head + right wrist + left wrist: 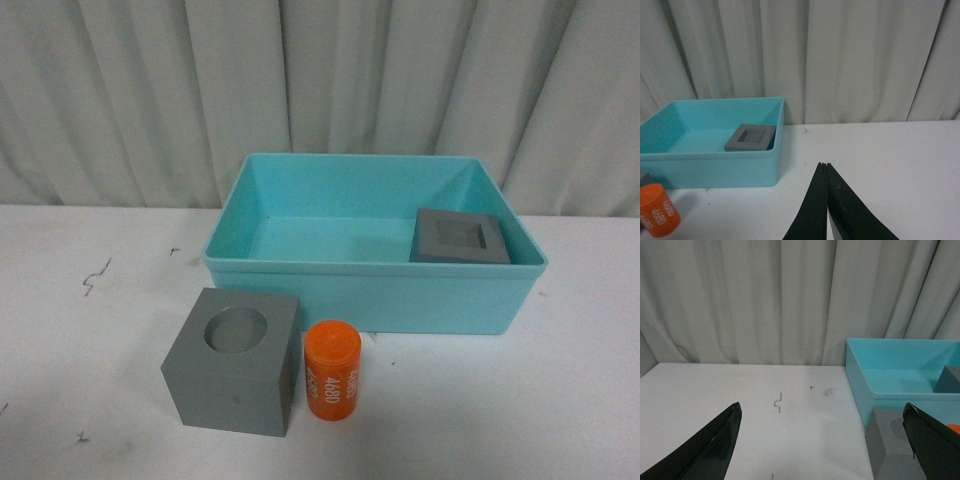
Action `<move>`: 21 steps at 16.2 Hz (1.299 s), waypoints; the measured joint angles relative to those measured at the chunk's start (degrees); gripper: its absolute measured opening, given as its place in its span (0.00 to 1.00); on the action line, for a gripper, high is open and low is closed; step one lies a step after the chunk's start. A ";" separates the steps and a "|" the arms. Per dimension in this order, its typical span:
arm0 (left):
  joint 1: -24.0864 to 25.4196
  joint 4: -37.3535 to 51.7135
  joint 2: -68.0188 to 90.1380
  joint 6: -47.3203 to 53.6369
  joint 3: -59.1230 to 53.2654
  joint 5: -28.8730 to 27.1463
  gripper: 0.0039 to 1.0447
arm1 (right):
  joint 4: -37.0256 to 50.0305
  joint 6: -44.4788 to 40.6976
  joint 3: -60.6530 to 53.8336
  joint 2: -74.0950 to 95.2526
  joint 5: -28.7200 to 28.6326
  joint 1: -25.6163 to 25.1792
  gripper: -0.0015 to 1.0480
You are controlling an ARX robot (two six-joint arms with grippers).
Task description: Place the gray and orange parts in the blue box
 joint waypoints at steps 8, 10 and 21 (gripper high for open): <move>0.00 -0.02 0.00 0.00 0.00 0.02 0.94 | 0.48 -0.02 0.00 0.00 -0.02 0.02 0.70; 0.00 -0.02 0.00 0.00 0.00 0.02 0.94 | 0.48 -0.02 0.00 0.00 -0.02 0.02 0.92; -11.17 14.78 52.19 -9.35 20.22 -2.14 0.94 | 0.50 0.00 0.00 0.00 -0.04 0.02 0.94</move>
